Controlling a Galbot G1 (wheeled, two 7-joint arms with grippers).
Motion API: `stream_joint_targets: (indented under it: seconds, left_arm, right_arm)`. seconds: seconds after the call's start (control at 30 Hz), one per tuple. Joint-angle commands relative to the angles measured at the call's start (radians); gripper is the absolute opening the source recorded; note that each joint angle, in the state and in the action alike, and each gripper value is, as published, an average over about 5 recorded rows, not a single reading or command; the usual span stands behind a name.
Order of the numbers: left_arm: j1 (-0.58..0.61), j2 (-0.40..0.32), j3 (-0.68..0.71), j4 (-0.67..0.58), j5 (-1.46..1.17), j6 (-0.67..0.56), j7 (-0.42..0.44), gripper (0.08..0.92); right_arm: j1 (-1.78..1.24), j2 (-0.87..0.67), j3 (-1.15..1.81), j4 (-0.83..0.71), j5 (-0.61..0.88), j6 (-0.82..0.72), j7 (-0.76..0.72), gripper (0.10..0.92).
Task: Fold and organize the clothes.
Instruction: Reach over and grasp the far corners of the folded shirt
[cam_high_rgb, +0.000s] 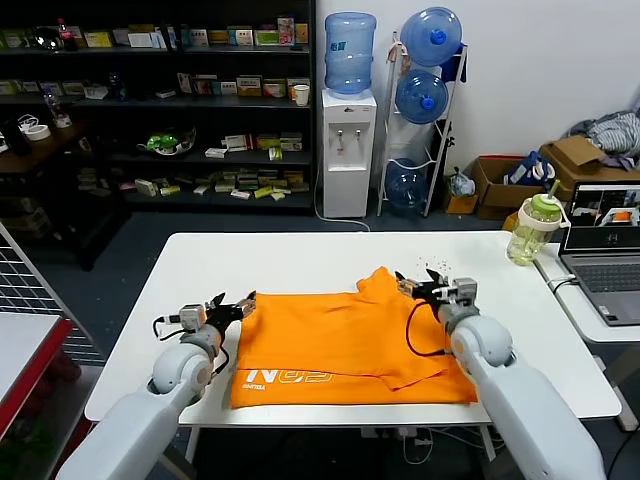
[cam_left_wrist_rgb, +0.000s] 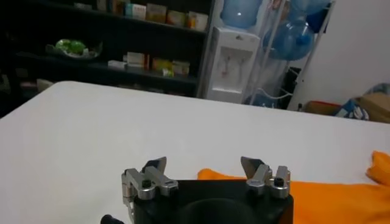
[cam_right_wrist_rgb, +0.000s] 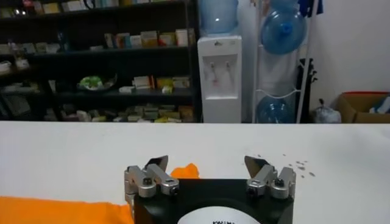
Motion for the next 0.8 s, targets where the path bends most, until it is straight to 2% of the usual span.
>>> stream_joint_targets:
  seconds: [0.03, 0.43, 0.63, 0.8]
  left_arm:
    - [-0.155, -0.029, 0.073, 0.172, -0.027, 0.068, 0.033, 0.823]
    - [-0.168, -0.038, 0.101, 0.191, -0.024, 0.105, 0.025, 0.823]
    - [-0.17, -0.047, 0.107, 0.199, -0.018, 0.111, 0.016, 0.806]
    - [-0.161, -0.048, 0.11, 0.195, -0.017, 0.11, 0.017, 0.68]
  right_arm:
    - [0.19, 0.116, -0.099, -0.324, -0.045, -0.025, -0.05, 0.823]
    - [0.194, 0.134, -0.097, -0.375, -0.064, -0.04, -0.067, 0.812]
    - [0.19, 0.136, -0.102, -0.372, -0.069, -0.05, -0.073, 0.675]
    - [0.182, 0.132, -0.104, -0.363, -0.067, -0.05, -0.073, 0.528]
